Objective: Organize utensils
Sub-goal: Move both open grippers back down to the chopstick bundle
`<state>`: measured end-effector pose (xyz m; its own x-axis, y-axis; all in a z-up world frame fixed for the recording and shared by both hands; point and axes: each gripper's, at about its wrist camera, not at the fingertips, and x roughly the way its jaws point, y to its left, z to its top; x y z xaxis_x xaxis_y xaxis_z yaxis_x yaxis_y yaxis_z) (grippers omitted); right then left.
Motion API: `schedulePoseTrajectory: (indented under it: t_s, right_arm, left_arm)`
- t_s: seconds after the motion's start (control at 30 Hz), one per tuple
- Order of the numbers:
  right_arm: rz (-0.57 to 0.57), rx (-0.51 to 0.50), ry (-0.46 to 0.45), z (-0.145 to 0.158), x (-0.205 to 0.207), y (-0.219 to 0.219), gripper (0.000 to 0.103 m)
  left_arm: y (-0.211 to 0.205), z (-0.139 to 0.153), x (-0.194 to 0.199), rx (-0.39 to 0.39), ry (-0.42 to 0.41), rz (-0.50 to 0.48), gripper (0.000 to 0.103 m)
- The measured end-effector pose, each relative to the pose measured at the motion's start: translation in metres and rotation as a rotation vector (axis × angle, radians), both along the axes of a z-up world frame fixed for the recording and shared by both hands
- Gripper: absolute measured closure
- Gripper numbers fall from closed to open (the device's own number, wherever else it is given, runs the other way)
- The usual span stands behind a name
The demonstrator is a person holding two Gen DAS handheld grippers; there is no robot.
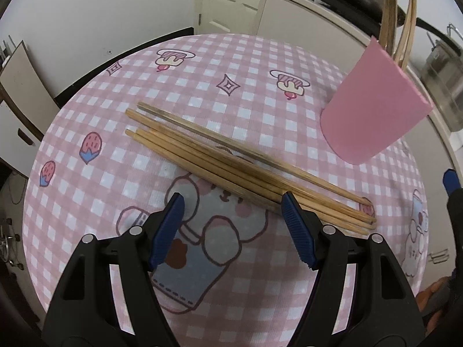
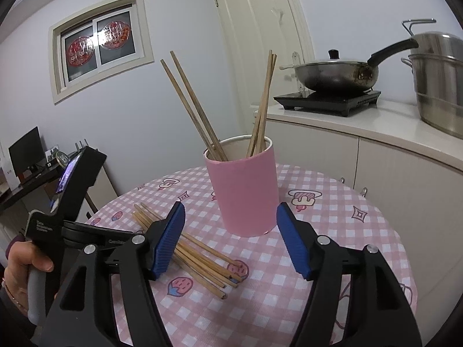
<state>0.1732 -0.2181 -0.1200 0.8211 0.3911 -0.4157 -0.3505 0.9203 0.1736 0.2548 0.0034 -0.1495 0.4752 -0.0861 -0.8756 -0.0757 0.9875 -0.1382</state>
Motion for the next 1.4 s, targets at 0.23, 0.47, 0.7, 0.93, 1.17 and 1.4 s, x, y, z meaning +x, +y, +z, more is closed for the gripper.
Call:
schedulePoseTrajectory:
  t_s: [0.23,0.47,0.7,0.93,1.17,1.4]
  right_arm:
    - [0.012,0.021,0.008,0.001,0.002,-0.003,0.037]
    - [0.019,0.032,0.023,0.000,0.005,-0.006,0.036]
    - [0.026,0.037,0.032,-0.001,0.006,-0.006,0.034]
    - [0.032,0.052,0.047,-0.003,0.008,-0.008,0.031]
    - [0.041,0.069,0.057,-0.004,0.010,-0.011,0.030]
    - [0.045,0.081,0.084,-0.005,0.014,-0.013,0.029]
  left_arm:
    - [-0.008,-0.001,0.008,0.065,0.004,-0.001,0.031]
    - [-0.001,-0.002,0.014,0.036,0.043,0.011,0.031]
    - [-0.009,-0.002,0.008,0.078,0.044,0.056,0.030]
    - [-0.005,-0.001,0.008,0.059,0.088,0.085,0.027]
    - [-0.004,-0.003,0.023,0.053,0.123,0.108,0.019]
    - [-0.003,-0.004,0.030,0.064,0.133,0.113,0.017]
